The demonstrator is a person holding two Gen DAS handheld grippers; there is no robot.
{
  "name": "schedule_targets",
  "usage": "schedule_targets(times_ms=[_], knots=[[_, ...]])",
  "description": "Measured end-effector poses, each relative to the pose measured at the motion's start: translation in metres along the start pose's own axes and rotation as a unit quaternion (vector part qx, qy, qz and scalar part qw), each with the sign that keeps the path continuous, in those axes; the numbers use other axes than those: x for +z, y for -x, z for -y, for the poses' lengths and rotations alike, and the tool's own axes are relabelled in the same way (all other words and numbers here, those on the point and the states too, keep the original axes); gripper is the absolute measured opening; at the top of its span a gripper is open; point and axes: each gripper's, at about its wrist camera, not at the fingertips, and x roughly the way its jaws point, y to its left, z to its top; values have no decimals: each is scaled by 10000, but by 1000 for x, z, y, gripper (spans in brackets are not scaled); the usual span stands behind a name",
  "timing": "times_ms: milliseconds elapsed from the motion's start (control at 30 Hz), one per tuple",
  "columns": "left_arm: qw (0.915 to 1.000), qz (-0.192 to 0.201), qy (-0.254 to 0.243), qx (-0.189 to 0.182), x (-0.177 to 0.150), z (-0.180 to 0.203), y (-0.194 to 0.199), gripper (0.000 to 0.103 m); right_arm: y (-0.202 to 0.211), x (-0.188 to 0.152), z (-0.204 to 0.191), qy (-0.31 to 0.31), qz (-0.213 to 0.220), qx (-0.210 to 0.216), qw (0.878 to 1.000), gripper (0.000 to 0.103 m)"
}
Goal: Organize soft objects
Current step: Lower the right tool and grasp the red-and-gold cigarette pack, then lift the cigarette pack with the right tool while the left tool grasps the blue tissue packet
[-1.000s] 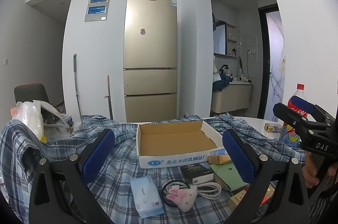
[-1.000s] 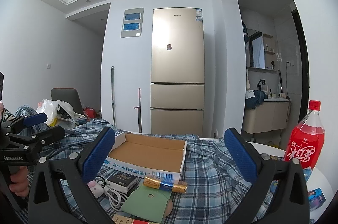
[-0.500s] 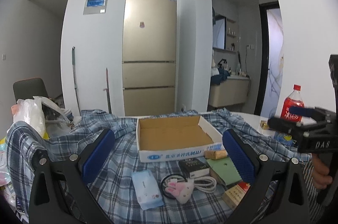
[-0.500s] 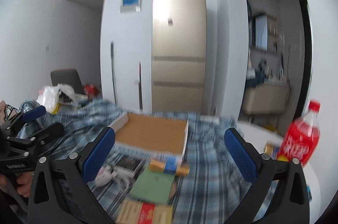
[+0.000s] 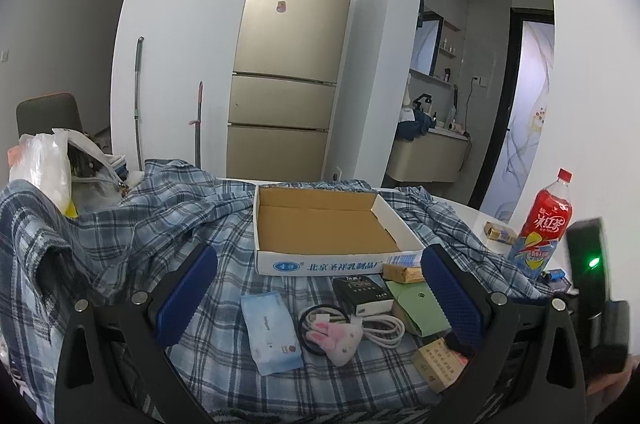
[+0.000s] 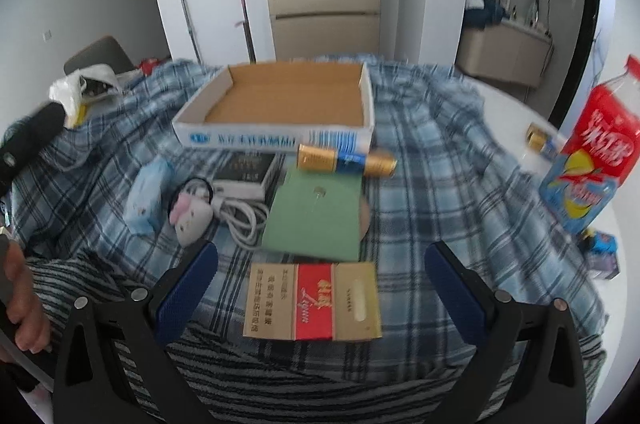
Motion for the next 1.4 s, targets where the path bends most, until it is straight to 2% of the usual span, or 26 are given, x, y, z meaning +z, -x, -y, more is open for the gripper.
schedule_targets(times_ms=[233,433,600,800,933,1067,1300,1367,1400], knots=[[9998,6,-178,133,-1,6,0,103,-29,-15,-2,-7,-628,105,9980,99],[9990,-186,-225,341,-4,6,-8,103,-38,-20,-3,-5,-795,121,9968,99],[9986,-208,-212,448,-6,3,-10,103,-45,-21,-6,66,-938,107,9955,91],[9985,-229,-141,477,-6,0,-12,103,-42,-21,-10,242,-870,-7,9959,88],[9986,-205,-38,496,-6,-4,-12,103,-30,-18,-5,224,-748,-22,9969,88],[9972,-63,33,745,-5,-8,-10,103,-8,-11,-3,300,-446,-36,9986,88],[9966,-381,243,696,-8,-19,-26,102,29,28,-7,604,472,-102,9970,88],[9962,-511,291,647,-10,-20,-32,92,34,39,-7,630,762,-88,9951,88],[9957,-590,326,629,-11,-22,-36,92,35,45,-7,677,883,-78,9938,88]])
